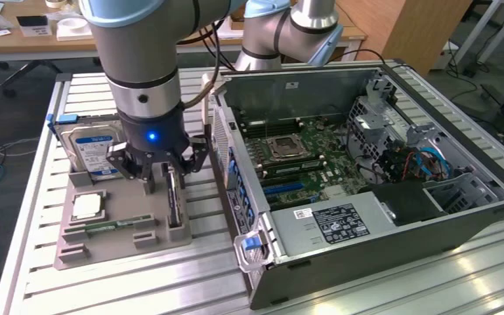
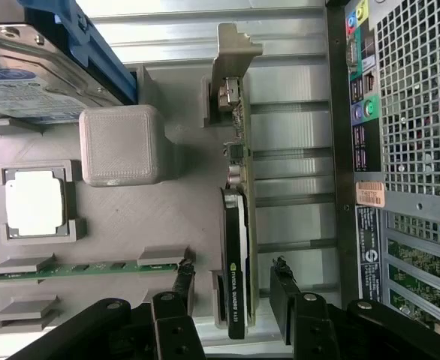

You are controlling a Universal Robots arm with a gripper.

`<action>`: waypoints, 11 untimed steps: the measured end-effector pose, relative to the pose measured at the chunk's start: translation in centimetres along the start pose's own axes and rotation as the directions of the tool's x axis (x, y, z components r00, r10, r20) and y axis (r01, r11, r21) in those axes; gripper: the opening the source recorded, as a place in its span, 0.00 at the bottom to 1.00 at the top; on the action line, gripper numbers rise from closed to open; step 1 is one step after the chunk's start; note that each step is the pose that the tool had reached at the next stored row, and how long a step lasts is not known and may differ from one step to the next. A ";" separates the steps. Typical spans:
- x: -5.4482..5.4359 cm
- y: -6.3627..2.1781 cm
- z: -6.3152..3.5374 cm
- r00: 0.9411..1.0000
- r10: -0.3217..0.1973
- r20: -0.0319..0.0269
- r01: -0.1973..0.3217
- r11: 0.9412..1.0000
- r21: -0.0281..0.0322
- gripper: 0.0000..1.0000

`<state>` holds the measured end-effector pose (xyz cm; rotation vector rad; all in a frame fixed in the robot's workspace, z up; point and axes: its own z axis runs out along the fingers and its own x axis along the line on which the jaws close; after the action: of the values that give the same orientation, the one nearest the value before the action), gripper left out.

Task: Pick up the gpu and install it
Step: 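Pick up the gpu and move the gpu toward the slot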

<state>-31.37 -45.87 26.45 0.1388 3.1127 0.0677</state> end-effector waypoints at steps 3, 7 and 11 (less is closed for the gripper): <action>0.0 -0.01 0.34 1.000 0.000 -0.001 0.000 1.000 0.000 0.53; -0.1 -0.01 0.54 1.000 0.000 -0.002 0.000 1.000 0.000 0.53; -0.2 0.01 0.59 1.000 0.000 -0.002 0.000 1.000 0.000 0.53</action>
<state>-31.19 -45.84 25.87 0.1389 3.1148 0.0685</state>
